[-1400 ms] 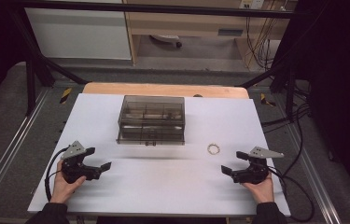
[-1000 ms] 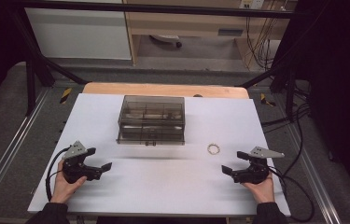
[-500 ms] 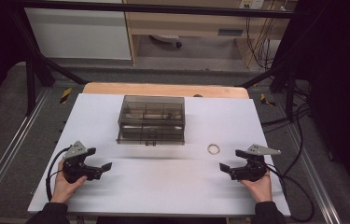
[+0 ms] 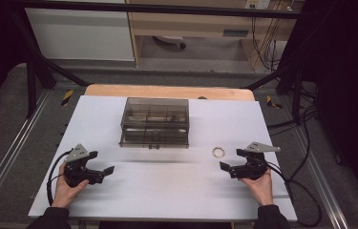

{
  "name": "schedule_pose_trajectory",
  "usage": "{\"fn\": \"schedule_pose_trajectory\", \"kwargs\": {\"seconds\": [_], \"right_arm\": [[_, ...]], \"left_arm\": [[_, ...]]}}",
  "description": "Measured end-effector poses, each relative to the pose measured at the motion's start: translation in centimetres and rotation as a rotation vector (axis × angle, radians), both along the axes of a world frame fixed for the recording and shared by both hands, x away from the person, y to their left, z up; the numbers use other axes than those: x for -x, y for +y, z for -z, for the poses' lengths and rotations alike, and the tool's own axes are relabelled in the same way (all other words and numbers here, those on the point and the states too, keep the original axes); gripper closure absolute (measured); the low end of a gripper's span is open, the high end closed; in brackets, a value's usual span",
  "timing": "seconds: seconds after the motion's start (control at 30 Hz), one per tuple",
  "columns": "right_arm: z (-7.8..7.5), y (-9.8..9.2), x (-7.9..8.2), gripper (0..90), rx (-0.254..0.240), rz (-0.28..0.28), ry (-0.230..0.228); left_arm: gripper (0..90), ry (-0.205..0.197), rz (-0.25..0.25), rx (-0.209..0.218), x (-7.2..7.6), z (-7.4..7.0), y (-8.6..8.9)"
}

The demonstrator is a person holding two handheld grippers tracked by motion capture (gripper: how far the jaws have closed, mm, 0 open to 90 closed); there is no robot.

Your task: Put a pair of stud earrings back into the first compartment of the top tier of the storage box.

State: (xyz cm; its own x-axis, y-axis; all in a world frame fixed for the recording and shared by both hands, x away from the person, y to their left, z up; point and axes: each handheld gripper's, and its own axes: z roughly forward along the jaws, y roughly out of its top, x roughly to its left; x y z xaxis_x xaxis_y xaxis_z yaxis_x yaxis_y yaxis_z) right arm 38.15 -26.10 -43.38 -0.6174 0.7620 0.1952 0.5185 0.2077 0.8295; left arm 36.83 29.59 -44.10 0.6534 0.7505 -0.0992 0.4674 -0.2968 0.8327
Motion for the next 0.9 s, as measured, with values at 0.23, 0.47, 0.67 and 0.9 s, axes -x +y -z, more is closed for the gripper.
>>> {"fn": "schedule_pose_trajectory", "kwargs": {"seconds": [0.23,0.47,0.67,0.9], "right_arm": [[-0.3,0.6,-1.1,5.6,0.021,0.029,0.006],[-0.1,0.7,-2.9,16.1,0.048,0.082,0.021],[0.9,1.0,-4.7,33.3,0.098,0.110,0.059],[1.7,1.2,-5.5,47.4,0.126,0.116,0.061]], "left_arm": [[3.4,0.001,-0.001,-0.004,0.0,0.0,0.0],[3.4,0.002,0.002,-0.008,0.0,0.0,0.0],[3.4,0.004,0.000,-0.007,0.0,0.0,0.0],[3.4,0.004,0.000,-0.007,0.1,0.0,0.0]]}}
